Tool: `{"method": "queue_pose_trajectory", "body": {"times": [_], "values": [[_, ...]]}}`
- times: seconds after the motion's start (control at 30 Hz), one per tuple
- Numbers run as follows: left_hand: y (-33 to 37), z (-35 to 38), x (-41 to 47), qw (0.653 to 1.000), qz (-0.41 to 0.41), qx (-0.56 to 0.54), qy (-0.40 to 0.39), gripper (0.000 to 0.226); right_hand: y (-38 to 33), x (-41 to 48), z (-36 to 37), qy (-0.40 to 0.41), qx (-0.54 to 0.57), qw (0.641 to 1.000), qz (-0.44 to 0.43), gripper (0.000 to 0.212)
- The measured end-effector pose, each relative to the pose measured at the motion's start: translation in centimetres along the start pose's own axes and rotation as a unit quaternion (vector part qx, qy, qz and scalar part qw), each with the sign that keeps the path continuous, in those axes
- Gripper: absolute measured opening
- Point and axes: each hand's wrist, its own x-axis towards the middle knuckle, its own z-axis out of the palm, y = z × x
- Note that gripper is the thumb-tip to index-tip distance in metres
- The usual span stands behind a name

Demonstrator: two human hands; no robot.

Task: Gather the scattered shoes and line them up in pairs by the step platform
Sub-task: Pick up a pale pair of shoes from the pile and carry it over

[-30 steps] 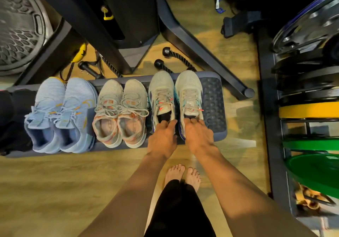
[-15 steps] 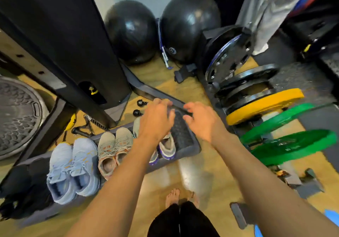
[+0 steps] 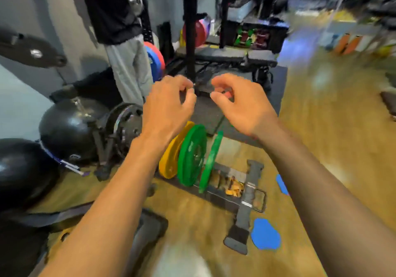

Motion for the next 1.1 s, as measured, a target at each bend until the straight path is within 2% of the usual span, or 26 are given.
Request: {"method": "queue_pose_trajectory", "body": {"times": [0.17,0.3,0.57,0.67,0.77,0.93,1.1], "values": [[19.1,7.7,-0.8,0.986,0.113,-0.097,-0.068,0.024,8.9,-10.5,-15.7,0.154,-0.005,0.983,0.102,0.029],[32.6,12.6,-2.8,0.962,0.202,-0.147,-0.112,0.024,14.0,-18.7,-26.5,0.222,-0.053,0.958,0.175,0.025],[57.3,22.5,-7.7,0.884,0.368,-0.214,-0.193,0.020,24.1,-32.7,-42.7,0.353,-0.117,0.880,0.296,0.026],[65.2,26.6,-8.8,0.858,0.404,-0.238,-0.209,0.019,28.5,-37.4,-47.5,0.396,-0.140,0.846,0.328,0.026],[73.1,31.1,-10.0,0.820,0.429,-0.299,-0.231,0.019,32.9,-41.7,-52.2,0.436,-0.149,0.810,0.363,0.025],[87.3,37.9,-14.5,0.746,0.443,-0.382,-0.318,0.018,38.3,-49.2,-60.1,0.479,-0.209,0.735,0.432,0.015],[100.4,43.0,-21.6,0.670,0.472,-0.420,-0.389,0.017,43.1,-57.6,-67.7,0.509,-0.250,0.663,0.488,0.025]]}}
